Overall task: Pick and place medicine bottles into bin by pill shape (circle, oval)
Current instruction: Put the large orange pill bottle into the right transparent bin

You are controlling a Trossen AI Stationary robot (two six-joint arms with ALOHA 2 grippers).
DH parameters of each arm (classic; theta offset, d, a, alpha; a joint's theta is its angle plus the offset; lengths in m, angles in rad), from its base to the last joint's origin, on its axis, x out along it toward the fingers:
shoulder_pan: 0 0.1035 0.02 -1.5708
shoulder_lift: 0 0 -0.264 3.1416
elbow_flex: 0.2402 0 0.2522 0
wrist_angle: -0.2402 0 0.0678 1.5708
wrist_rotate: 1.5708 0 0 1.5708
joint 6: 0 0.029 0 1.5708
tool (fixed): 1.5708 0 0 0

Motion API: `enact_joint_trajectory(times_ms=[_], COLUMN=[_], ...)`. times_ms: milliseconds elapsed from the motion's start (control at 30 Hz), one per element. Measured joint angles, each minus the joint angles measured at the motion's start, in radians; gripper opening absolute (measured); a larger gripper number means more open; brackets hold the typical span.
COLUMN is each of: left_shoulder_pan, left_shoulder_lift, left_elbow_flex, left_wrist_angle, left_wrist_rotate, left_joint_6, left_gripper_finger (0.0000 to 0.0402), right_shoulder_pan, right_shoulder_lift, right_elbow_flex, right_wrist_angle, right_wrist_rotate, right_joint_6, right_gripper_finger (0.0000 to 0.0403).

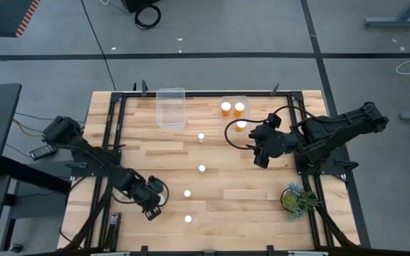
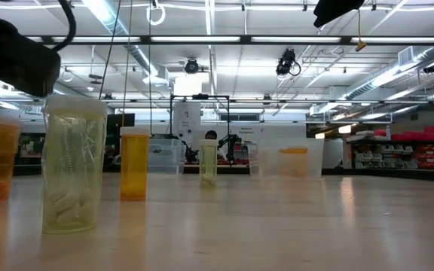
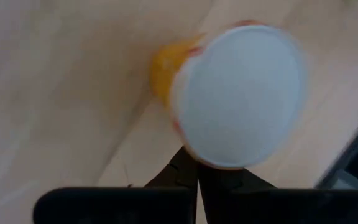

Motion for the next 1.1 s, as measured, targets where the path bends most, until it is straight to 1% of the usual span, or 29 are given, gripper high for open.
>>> enact_joint_trajectory(times_ms=[100, 200, 367, 467, 600, 700, 767, 967, 1100], left_shoulder_pan=[0.024, 0.051, 0.103, 0.129, 0.153, 0.157, 0.16, 0.163, 0.18], left_shoulder_lift=[0.021, 0.046, 0.098, 0.114, 0.116, 0.116, 0.118, 0.112, 0.112], left_elbow_flex=[0.0, 0.0, 0.0, 0.001, 0.001, 0.0, 0.001, 0.001, 0.001], left_wrist_angle=[0.0, 0.007, 0.057, 0.083, 0.09, 0.111, 0.14, 0.138, 0.172], left_wrist_rotate=[0.0, -0.007, -0.011, 0.004, 0.017, 0.006, -0.009, 0.028, 0.027], left_joint_6=[0.01, 0.061, 0.122, 0.157, 0.175, 0.175, 0.178, 0.198, 0.22], left_gripper_finger=[0.0005, 0.0004, 0.0016, 0.0017, 0.0008, 0.0005, 0.0006, 0.0018, 0.0013], right_shoulder_pan=[0.0, 0.0, 0.0, 0.0, 0.0, 0.0, 0.0, 0.0, 0.0], right_shoulder_lift=[0.0, 0.0, 0.0, 0.0, 0.0, 0.0, 0.0, 0.0, 0.0], right_elbow_flex=[0.0, 0.0, 0.0, 0.0, 0.0, 0.0, 0.0, 0.0, 0.0], right_wrist_angle=[0.0, 0.0, 0.0, 0.0, 0.0, 0.0, 0.0, 0.003, 0.005], right_wrist_rotate=[0.0, 0.0, 0.0, 0.0, 0.0, 0.0, 0.0, 0.0, 0.0], right_joint_6=[0.0, 0.0, 0.0, 0.0, 0.0, 0.0, 0.0, 0.0, 0.0], right_gripper_finger=[0.0257, 0.0257, 0.0257, 0.0257, 0.0257, 0.0257, 0.0257, 0.0257, 0.0257])
